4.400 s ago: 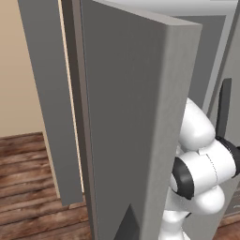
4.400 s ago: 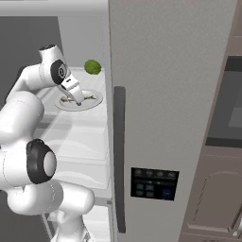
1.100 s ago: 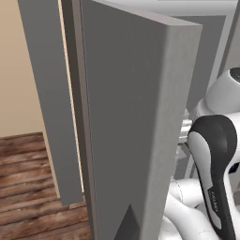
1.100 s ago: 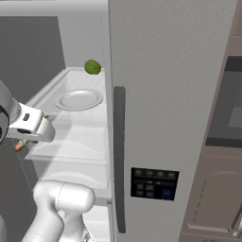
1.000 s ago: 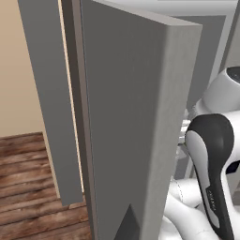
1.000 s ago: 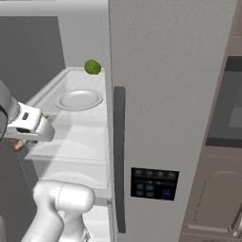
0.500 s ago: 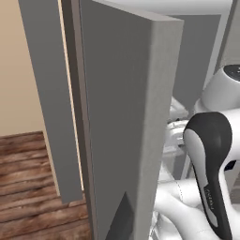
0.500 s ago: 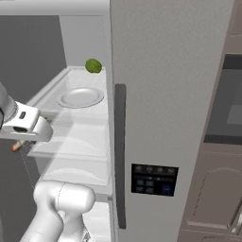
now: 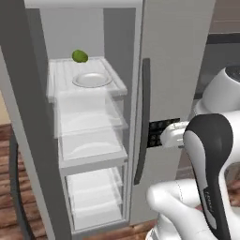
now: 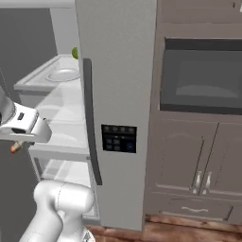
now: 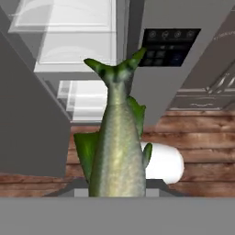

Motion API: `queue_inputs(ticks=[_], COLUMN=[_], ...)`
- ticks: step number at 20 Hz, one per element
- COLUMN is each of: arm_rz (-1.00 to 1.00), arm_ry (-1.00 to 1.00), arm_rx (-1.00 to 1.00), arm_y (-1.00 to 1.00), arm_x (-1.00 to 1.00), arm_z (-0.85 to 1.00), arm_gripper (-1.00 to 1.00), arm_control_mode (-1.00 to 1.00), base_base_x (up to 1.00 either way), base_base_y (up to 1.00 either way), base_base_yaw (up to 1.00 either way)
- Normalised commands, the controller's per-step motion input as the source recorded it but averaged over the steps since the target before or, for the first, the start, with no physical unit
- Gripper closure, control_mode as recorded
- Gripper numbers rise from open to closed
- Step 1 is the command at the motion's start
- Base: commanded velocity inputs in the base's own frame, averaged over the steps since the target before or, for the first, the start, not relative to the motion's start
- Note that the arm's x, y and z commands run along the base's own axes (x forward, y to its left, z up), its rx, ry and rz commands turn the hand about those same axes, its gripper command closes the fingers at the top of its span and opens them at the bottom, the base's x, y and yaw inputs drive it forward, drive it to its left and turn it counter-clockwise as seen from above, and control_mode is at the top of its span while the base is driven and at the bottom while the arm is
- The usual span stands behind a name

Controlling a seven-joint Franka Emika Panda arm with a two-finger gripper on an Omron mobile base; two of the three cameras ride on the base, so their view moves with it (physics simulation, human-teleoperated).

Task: Retrieve the fish from the fridge and place it on the saucepan with marinade on the stove.

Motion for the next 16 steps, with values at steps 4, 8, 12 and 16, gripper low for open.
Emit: queue_inputs(ticks=[4,8,12,16], arm_rz=[0.0,0.0,0.0,0.0], arm_ry=[0.0,0.0,0.0,0.0], arm_rx=[0.0,0.0,0.0,0.0], arm_y=[0.0,0.0,0.0,0.0], arm_x=[0.0,0.0,0.0,0.0], arm_z=[0.0,0.0,0.0,0.0], arm_gripper=[1.0,1.0,1.0,1.0], arm_control_mode=[1.0,1.0,1.0,1.0], base_base_x=[-0.44,0.01,0.21,0.1], base_base_y=[-0.7,-0.42,-0.14,-0.05], base_base_yaw=[0.13,0.55,0.89,0.93])
